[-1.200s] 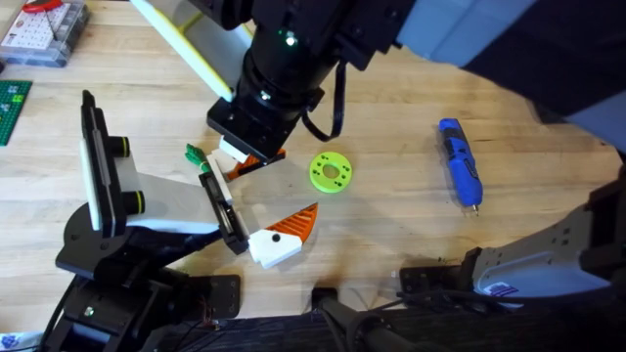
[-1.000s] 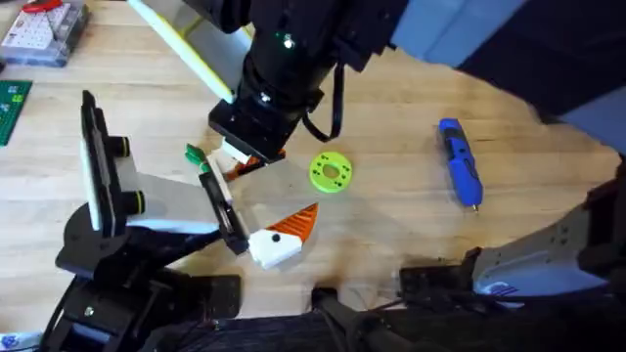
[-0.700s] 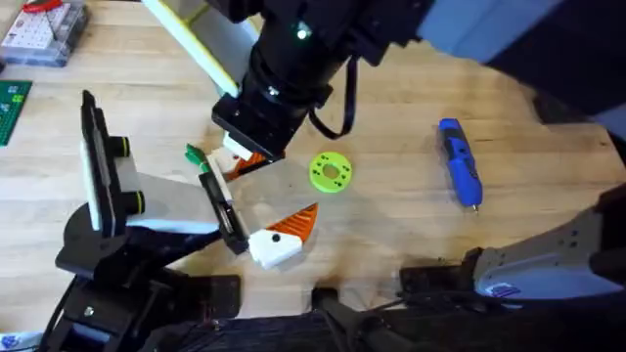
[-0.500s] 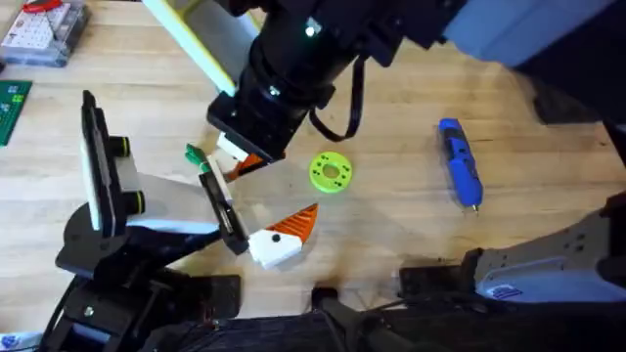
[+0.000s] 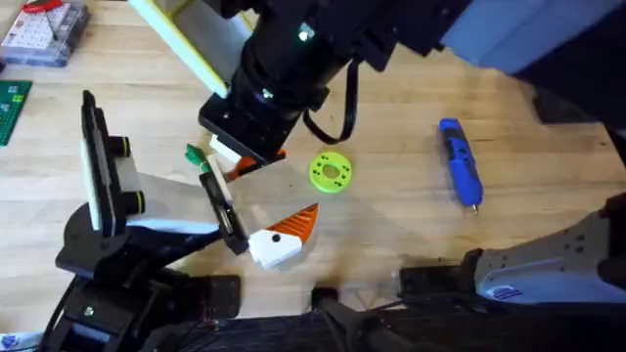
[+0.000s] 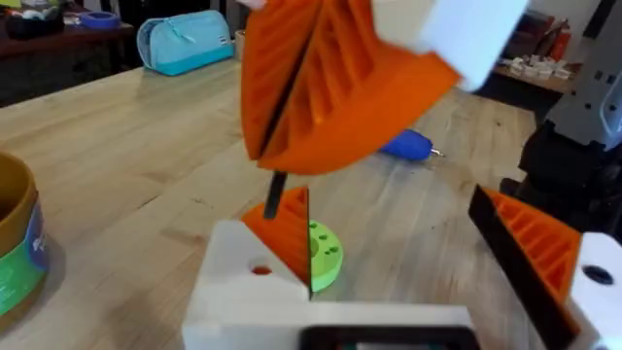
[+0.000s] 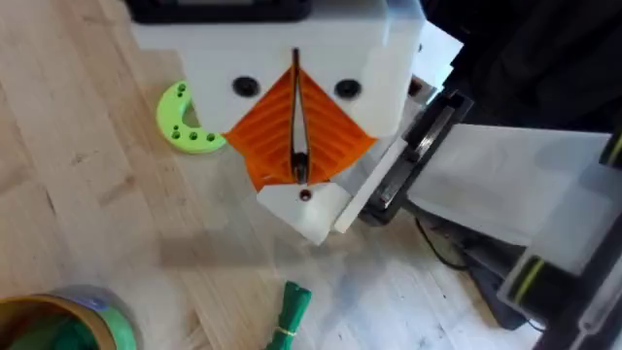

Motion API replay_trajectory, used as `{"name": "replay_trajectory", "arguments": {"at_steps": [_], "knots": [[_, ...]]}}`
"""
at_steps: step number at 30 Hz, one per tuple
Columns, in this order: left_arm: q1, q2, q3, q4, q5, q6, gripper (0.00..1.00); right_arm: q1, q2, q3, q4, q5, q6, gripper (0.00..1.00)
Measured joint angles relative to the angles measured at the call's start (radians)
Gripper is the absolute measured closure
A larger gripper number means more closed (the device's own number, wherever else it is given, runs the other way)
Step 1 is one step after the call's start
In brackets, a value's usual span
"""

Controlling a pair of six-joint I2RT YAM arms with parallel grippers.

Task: Pick up the gripper from the table and insert it into the empty holder that is missing its gripper. Then pick up a screw, insert it into the mounting hole, and use the screwdriver to tighten it. Finally, clean up the table by picking up the vegetable and placing it into the bucket.

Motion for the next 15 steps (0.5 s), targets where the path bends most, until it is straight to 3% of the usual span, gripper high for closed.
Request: {"name": "replay_trajectory", "arguments": {"at_steps": [15], "knots": [[0.0, 0.0, 0.0, 0.0, 0.0, 0.0, 0.007, 0.013, 0.046, 0.0, -0.007, 0.0, 0.0, 0.995]]}}
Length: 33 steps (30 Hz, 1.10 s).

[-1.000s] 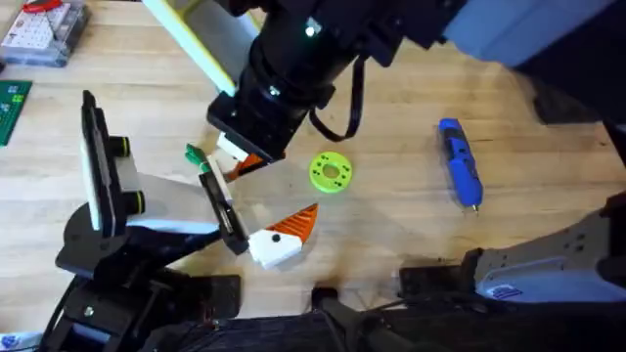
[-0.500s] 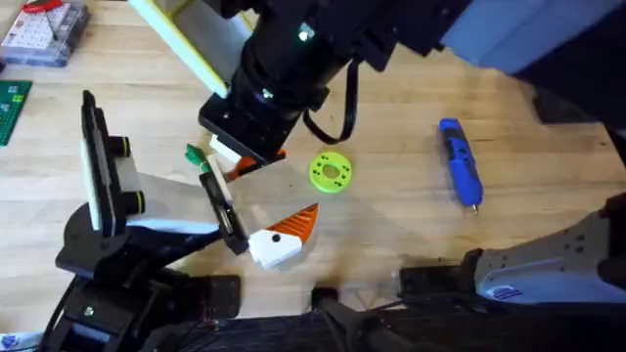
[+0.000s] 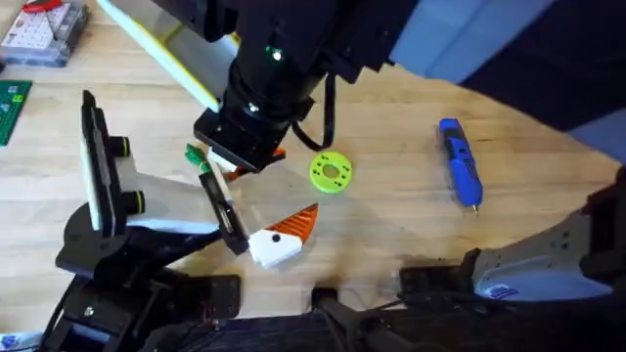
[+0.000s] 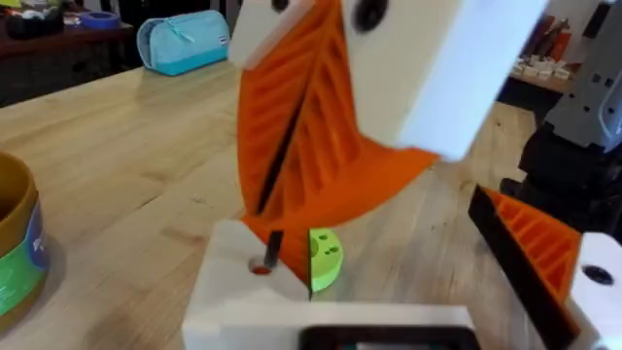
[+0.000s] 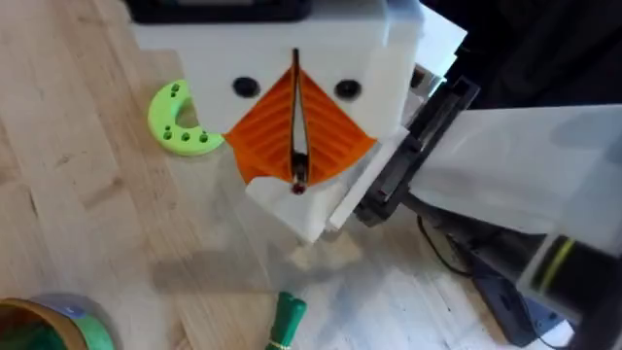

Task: Pick up the gripper from the table and insert it into the empty holder that is missing its gripper. Then pick up a screw, insert it into the mounting hole, and use the screwdriver to tighten it. Finally, clean up the table by picking up the vegetable and placing it into the bucket.

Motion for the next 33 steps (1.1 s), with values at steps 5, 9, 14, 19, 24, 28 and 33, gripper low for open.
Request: {"name": "replay_trajectory", "arguments": {"at_steps": [5, 9, 14, 19, 24, 28, 33], "knots": [[0.0, 0.0, 0.0, 0.0, 0.0, 0.0, 0.007, 0.0, 0.0, 0.0, 0.0, 0.0, 0.0, 0.995], [0.0, 0.0, 0.0, 0.0, 0.0, 0.0, 0.007, 0.0, 0.0, 0.0, 0.008, 0.0, 0.0, 0.995], [0.0, 0.0, 0.0, 0.0, 0.0, 0.0, 0.007, 0.0, 0.001, 0.0, 0.008, 0.0, 0.0, 0.995], [0.0, 0.0, 0.0, 0.0, 0.0, 0.0, 0.007, 0.0, 0.012, 0.0, 0.003, 0.0, 0.0, 0.995], [0.0, 0.0, 0.0, 0.0, 0.0, 0.0, 0.007, 0.0, 0.022, 0.0, -0.008, 0.0, 0.0, 0.995], [0.0, 0.0, 0.0, 0.0, 0.0, 0.0, 0.007, 0.0, 0.022, 0.0, -0.008, 0.0, 0.0, 0.995], [0.0, 0.0, 0.0, 0.0, 0.0, 0.0, 0.007, 0.0, 0.023, 0.0, -0.008, 0.0, 0.0, 0.995]]}}
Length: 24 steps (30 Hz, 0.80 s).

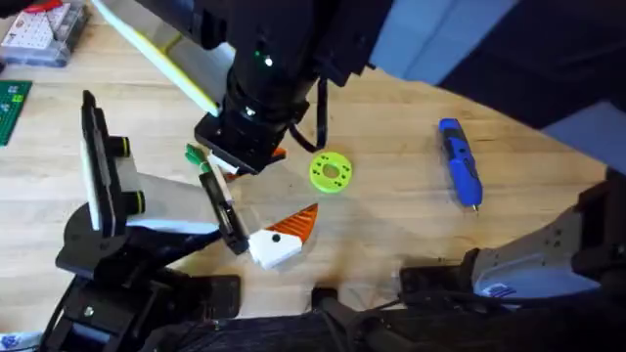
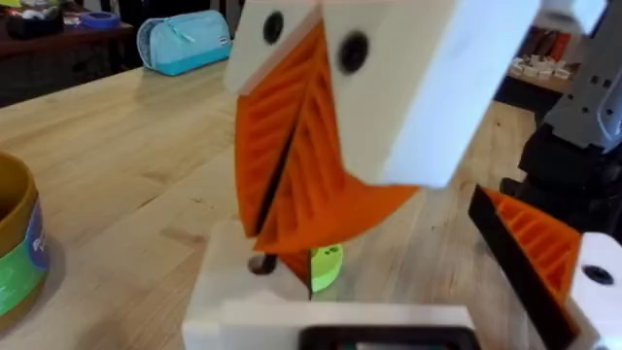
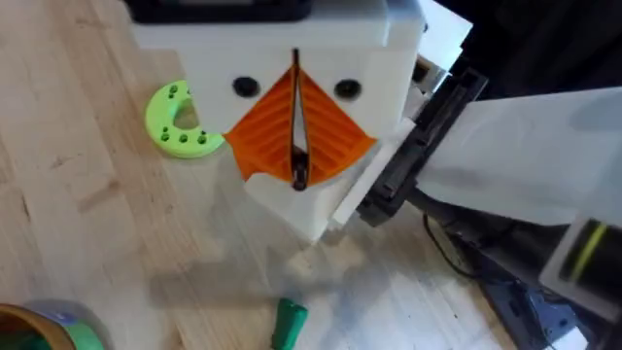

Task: Pick up the gripper from the table and insert it into the empty holder that is missing its gripper. Then pick up a screw, insert it into the mounting hole, and use the screwdriver to tighten it. Finally, clean up the table by picking up the vegetable and placing it into the bucket.

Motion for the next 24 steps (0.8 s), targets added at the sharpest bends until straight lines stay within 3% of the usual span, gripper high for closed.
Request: {"name": "replay_trajectory", "arguments": {"at_steps": [19, 24], "knots": [[0.001, 0.006, 0.0, -0.002, 0.0, -0.026, 0.007, 0.0, 0.032, 0.0, 0.006, 0.003, 0.0, 0.979], [0.001, 0.006, 0.0, -0.002, -0.001, -0.026, 0.007, -0.003, 0.032, 0.0, 0.002, 0.015, -0.001, 0.471]]}}
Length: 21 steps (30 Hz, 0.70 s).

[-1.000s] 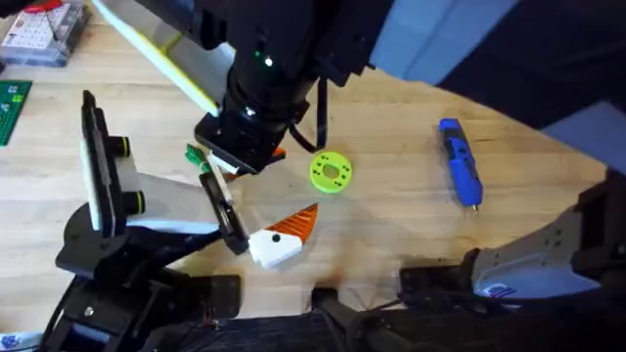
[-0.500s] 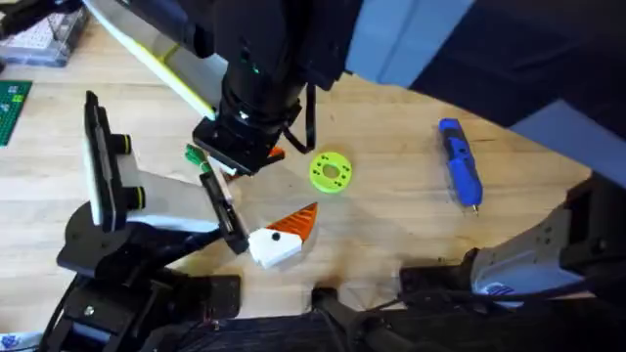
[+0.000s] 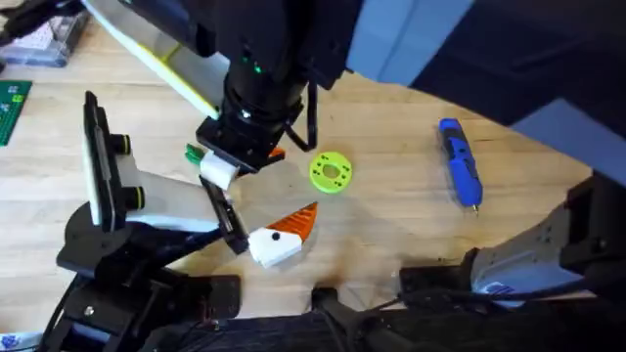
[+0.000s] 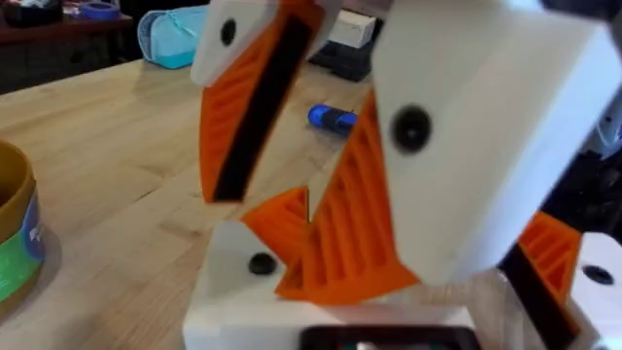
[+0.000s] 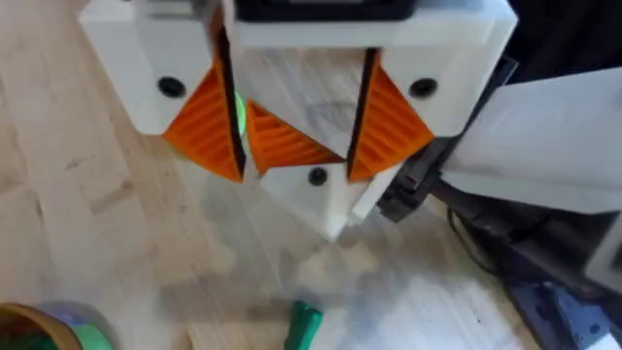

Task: Pick up the gripper from the table and insert it into the empty holder that is missing its gripper. Then pick up a screw, insert it into the mounting hole, and use the screwdriver to tighten it. Finally, clean up the table by picking up the vegetable and placing it into the bucket.

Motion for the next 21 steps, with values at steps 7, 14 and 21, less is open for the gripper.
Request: {"name": "replay_trajectory", "arguments": {"at_steps": [7, 14, 21], "knots": [[0.0, -0.001, 0.0, 0.0, 0.001, 0.004, 0.007, -0.035, -0.017, 0.0, -0.01, 0.02, -0.002, 0.009], [0.0, -0.001, 0.0, 0.0, 0.001, 0.004, 0.007, -0.075, -0.09, 0.0, -0.025, -0.001, -0.003, 0.009], [0.0, -0.001, 0.0, 0.0, 0.001, 0.004, 0.007, -0.151, -0.16, 0.0, -0.059, -0.001, -0.002, 0.009]]}}
